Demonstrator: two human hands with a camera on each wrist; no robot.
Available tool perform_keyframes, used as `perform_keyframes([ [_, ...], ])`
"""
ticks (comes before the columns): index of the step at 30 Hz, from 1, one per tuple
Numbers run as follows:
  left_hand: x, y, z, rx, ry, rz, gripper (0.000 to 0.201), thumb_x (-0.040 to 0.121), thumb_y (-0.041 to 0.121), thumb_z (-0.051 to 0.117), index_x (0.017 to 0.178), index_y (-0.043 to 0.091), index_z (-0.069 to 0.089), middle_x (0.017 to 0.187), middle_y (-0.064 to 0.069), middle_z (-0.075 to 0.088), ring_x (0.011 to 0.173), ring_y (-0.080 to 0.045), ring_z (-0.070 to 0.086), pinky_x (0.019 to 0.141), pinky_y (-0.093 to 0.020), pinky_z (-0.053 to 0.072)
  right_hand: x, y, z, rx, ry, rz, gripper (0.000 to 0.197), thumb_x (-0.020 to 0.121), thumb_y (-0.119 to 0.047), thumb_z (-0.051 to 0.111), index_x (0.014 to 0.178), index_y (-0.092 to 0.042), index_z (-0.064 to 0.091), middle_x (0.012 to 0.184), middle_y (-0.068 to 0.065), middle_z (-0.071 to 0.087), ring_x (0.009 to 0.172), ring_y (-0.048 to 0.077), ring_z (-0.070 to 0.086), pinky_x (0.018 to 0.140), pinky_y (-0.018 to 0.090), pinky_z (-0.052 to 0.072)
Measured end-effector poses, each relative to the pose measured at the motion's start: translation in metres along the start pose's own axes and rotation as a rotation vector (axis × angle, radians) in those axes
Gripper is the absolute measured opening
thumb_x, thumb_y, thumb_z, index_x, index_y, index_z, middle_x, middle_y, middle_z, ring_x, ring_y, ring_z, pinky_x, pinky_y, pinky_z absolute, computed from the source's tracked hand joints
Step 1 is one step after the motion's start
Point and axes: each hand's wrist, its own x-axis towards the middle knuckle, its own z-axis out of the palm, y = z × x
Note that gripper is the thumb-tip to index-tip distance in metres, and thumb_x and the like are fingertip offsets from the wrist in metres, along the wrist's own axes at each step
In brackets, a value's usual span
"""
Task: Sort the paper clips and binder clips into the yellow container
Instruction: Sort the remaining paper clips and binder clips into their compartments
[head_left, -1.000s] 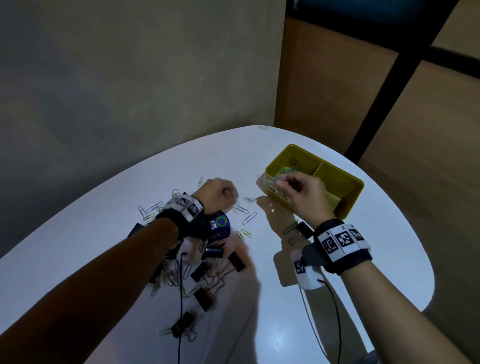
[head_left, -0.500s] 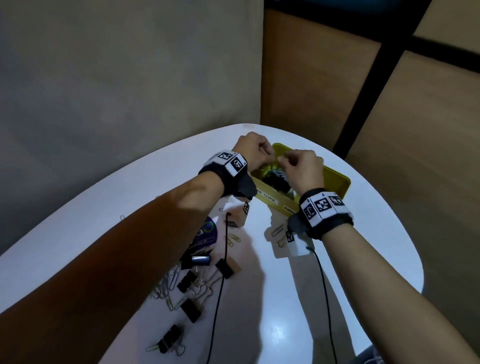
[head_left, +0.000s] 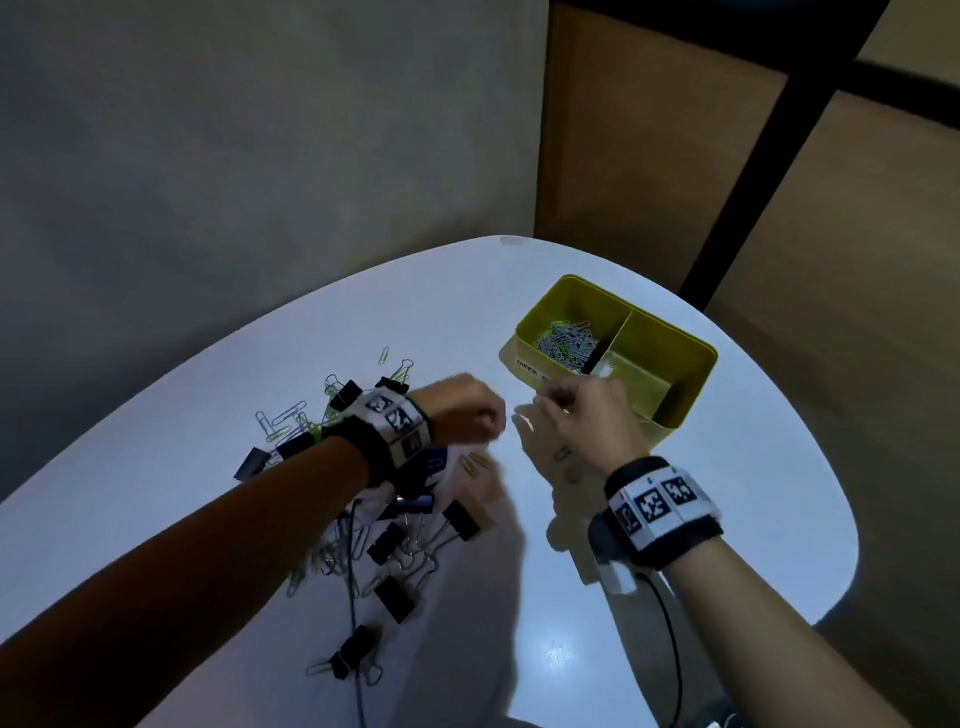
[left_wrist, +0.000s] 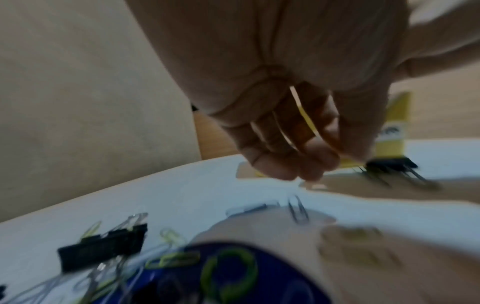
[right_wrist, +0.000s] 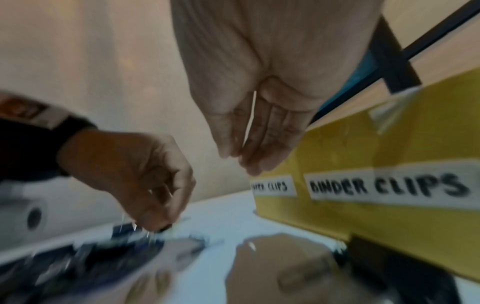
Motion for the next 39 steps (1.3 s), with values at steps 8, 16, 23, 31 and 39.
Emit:
perform_keyframes([
  [8,-0.021,-0.021,0.056,0.191,-0.142,-0.029,0.031,0.079,-0.003,0.046,0.1,0.009,0.064,0.107,-0.013,0.057,0.1,-0.032,0.058,0.084,-0.041,0.049,-0.033,0.002,0.034,-0.505,-0.24,0.076,0.032,0.075,-0.005,0.057,0.052,-0.013,0.037,0.055,0.003,0.042,0.059,0.028,0.047,0.056,0.029,0.033],
  [16,-0.032,-0.042,0.042,0.185,-0.009,-0.016,0.033,0.077,-0.007,0.051,0.106,0.003,0.062,0.107,-0.017,0.056,0.094,-0.032,0.057,0.074,-0.033,0.043,-0.023,0.003,0.074,-0.445,-0.272,-0.054,0.016,0.076,0.003,0.053,0.065,-0.008,0.056,0.067,0.01,0.061,0.062,0.03,0.051,0.057,0.031,0.043],
  [23,-0.028,-0.043,0.049,0.253,-0.031,-0.005,0.03,0.079,-0.003,0.055,0.107,0.001,0.065,0.113,-0.019,0.058,0.105,-0.035,0.054,0.089,-0.036,0.043,0.003,0.011,0.067,-0.274,-0.224,0.037,0.015,0.082,-0.024,0.071,0.087,-0.011,0.065,0.095,0.007,0.056,0.085,0.026,0.058,0.076,0.029,0.046],
  [31,-0.025,-0.054,0.046,0.052,-0.052,-0.069,0.016,0.067,-0.013,0.052,0.073,-0.003,0.064,0.079,-0.015,0.063,0.071,-0.021,0.053,0.067,-0.024,0.035,0.002,0.005,0.078,-0.212,-0.251,0.086,0.017,0.088,-0.009,0.057,0.101,-0.008,0.069,0.103,0.013,0.069,0.1,0.031,0.061,0.08,0.03,0.046],
  [39,0.005,-0.048,0.02,-0.012,0.061,-0.195,0.026,0.088,0.01,0.042,0.104,0.011,0.062,0.106,-0.01,0.066,0.099,-0.028,0.058,0.086,-0.034,0.046,-0.01,-0.004,0.099,-0.287,-0.272,-0.038,0.022,0.088,-0.02,0.057,0.071,-0.012,0.047,0.083,0.017,0.063,0.082,0.037,0.058,0.063,0.028,0.034],
])
